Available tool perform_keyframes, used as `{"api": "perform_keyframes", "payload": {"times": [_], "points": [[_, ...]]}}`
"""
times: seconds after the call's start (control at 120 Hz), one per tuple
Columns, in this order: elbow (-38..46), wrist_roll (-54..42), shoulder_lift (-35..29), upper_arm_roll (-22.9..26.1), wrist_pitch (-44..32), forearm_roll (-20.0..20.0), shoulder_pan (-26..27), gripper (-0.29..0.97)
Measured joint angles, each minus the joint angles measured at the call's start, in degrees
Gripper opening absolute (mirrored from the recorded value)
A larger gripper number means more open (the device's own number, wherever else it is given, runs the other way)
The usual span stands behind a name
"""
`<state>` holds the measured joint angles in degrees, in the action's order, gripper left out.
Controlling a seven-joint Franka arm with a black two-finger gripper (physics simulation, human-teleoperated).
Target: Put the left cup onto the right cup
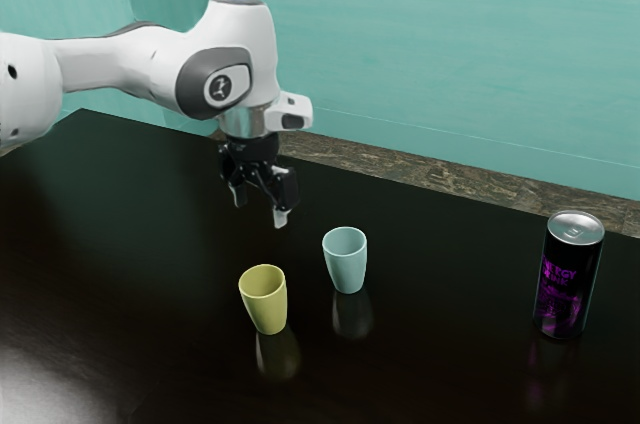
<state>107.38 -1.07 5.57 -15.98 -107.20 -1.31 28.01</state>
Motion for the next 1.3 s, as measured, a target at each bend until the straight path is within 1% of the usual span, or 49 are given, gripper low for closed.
{"api": "perform_keyframes", "payload": {"times": [0.092,0.233,0.342,0.442,0.633,0.85,1.117,1.3], "points": [[4.35,0.01,-0.32,0.06,-4.18,-0.9,0.15,0.66],[11.6,0.12,-2.84,0.08,-9.14,-3.49,0.06,0.66],[13.74,0.47,-3.33,0.72,-11.95,-4.58,0.01,0.66],[16.0,0.85,-3.21,0.99,-14.71,-5.02,0.99,0.66],[18.29,1.46,-2.23,1.59,-18.93,-5.3,2.0,0.66],[18.64,1.96,0.53,1.57,-22.89,-5.37,0.54,0.66],[18.8,2.4,2.88,1.57,-27.58,-5.45,0.81,0.66],[20.07,2.99,3.24,1.43,-28.89,-5.72,0.61,0.56]]}}
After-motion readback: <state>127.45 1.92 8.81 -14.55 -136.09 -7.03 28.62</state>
